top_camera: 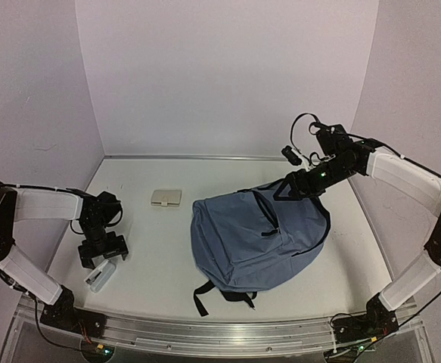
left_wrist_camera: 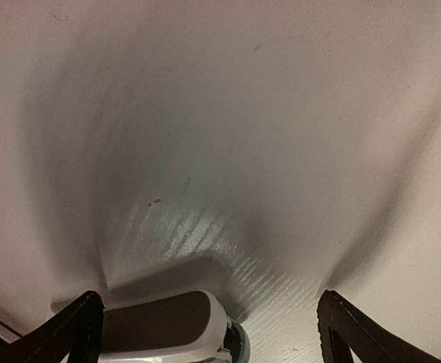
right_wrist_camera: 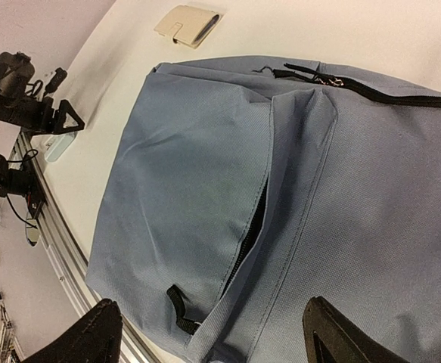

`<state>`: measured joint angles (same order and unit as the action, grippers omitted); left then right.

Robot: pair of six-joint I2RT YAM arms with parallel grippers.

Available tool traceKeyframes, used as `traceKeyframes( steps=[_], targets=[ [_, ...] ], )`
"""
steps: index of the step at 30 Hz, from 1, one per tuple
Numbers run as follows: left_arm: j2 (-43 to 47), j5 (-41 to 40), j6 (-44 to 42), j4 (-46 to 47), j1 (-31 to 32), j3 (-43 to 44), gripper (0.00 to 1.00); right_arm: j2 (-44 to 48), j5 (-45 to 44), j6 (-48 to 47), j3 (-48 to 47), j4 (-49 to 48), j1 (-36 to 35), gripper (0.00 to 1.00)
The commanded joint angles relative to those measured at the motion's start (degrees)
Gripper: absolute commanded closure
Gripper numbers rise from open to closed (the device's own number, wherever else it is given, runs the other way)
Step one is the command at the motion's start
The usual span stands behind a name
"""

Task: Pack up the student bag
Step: Move the stationery to the center of the board.

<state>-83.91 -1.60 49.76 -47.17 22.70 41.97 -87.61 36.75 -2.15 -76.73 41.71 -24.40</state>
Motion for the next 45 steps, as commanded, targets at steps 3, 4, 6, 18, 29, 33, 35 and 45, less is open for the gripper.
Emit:
traceKeyframes(
  steps=[3,4,6,18,29,33,35,45],
  targets=[
    [6.96,11.16,0.43,6.86,-0.07,-4.02,0.13,-0.31,0.43,-0.55,-0.23,0.09,0.3,0.17],
    [7.48,12.56,0.49,8.39,0.0,-4.41,0.16,-0.61,0.55,-0.49,-0.27,0.09,0.25,0.17],
    [7.58,13.4,-0.43,10.32,0.8,-3.95,0.21,-1.26,0.76,-0.38,-0.45,0.05,0.27,0.17],
    [11.03,2.96,7.31,-4.64,8.29,6.29,0.18,-2.16,0.01,-0.23,-1.3,0.06,0.29,0.17],
    [14.48,4.02,21.9,-10.33,12.49,2.35,0.01,-2.68,-0.26,-0.39,-0.87,0.1,0.28,0.17],
    [12.66,2.16,24.58,-10.88,12.55,2.0,0.0,-3.04,-0.2,-0.3,-1.16,0.08,0.28,0.17],
    [10.88,2.16,24.6,-9.51,12.56,1.93,0.0,-2.96,-0.36,-0.3,-1.3,0.08,0.28,0.17],
    [4.21,-0.35,25.13,-2.5,12.55,1.71,0.02,-2.89,-1.07,-0.37,-1.3,0.09,0.28,0.17]
  ],
)
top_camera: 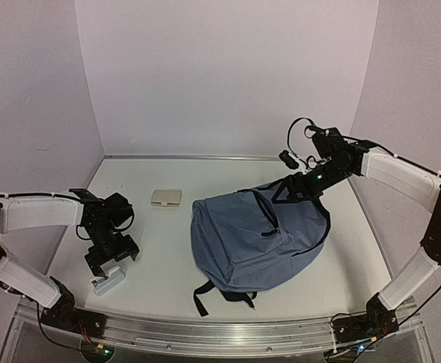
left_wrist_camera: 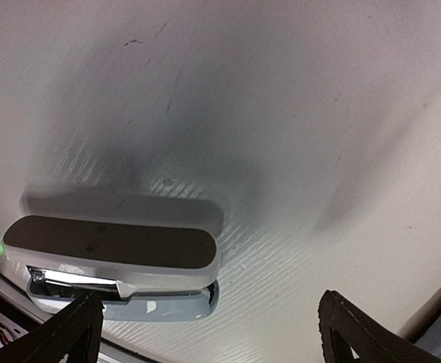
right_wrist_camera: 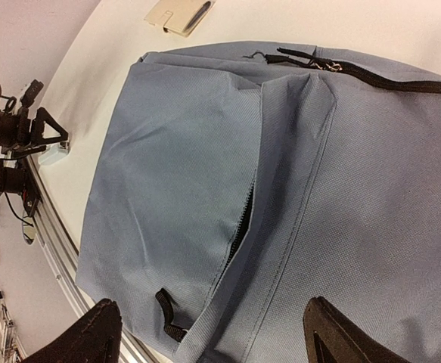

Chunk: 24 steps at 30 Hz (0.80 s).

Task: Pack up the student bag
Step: Move the stationery to the center of the board.

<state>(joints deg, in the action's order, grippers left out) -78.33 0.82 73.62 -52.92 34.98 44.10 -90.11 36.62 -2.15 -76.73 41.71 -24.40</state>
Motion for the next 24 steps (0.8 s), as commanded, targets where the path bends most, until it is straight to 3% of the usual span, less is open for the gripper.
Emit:
traceKeyframes(
  steps=[1,10,15,19,24],
  targets=[
    [-1.99,-3.02,1.05,4.31,0.27,-0.39,0.03,-0.47,-0.94,-0.33,-1.35,0.09,0.3,0.17],
    [-9.87,-3.02,-8.79,19.39,0.26,5.01,0.08,-0.66,-2.0,-0.23,-2.08,0.38,0.32,0.17],
    [-14.47,-5.2,-16.59,23.47,0.25,14.6,0.08,-1.2,-2.08,-0.44,-2.48,0.47,0.31,0.17],
    [-15.57,-4.87,-20.75,21.27,0.24,21.94,0.06,-1.45,-2.26,-0.68,-3.32,0.58,0.26,0.17],
    [-14.53,-6.1,-28.65,8.54,-1.61,27.77,0.0,-0.73,-1.92,-1.05,-3.59,0.94,0.31,0.16]
  ],
)
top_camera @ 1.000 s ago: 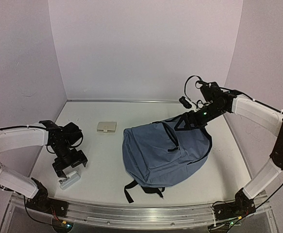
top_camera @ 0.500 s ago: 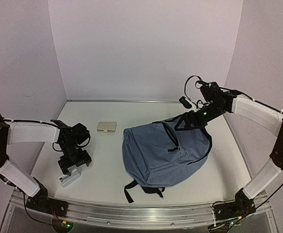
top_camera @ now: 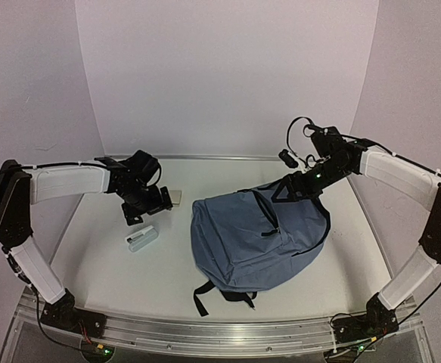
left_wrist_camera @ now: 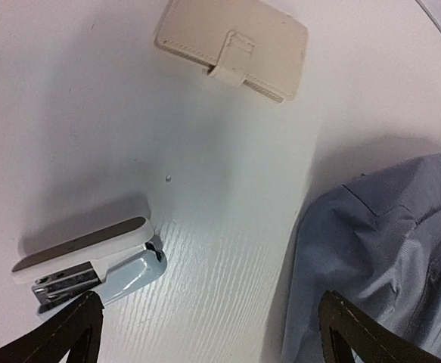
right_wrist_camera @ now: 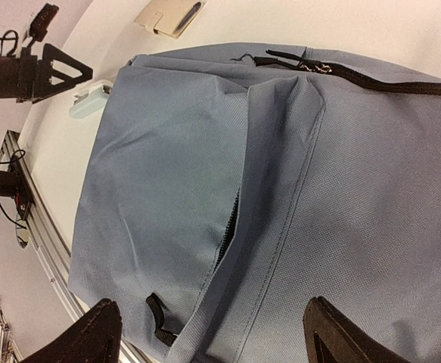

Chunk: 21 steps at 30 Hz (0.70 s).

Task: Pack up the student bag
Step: Move the stationery to the center of the board.

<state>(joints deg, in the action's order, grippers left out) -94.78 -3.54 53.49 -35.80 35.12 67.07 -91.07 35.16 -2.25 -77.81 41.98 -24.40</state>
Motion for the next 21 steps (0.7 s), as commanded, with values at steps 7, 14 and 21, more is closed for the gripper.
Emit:
traceKeyframes(
  steps=[7,14,21],
  targets=[
    [-4.14,4.4,-23.79,-18.27,-6.22,9.63,0.0,0.11,0.83,-0.76,-2.61,0.77,0.3,0.17],
    [-9.81,2.21,-29.34,-22.72,-6.24,12.29,0.0,1.13,0.61,-0.93,-2.46,1.22,0.27,0.16],
    [-15.33,9.4,-36.72,-21.91,-6.92,12.56,0.0,1.32,0.88,-1.04,-2.32,1.59,0.27,0.16]
  ],
)
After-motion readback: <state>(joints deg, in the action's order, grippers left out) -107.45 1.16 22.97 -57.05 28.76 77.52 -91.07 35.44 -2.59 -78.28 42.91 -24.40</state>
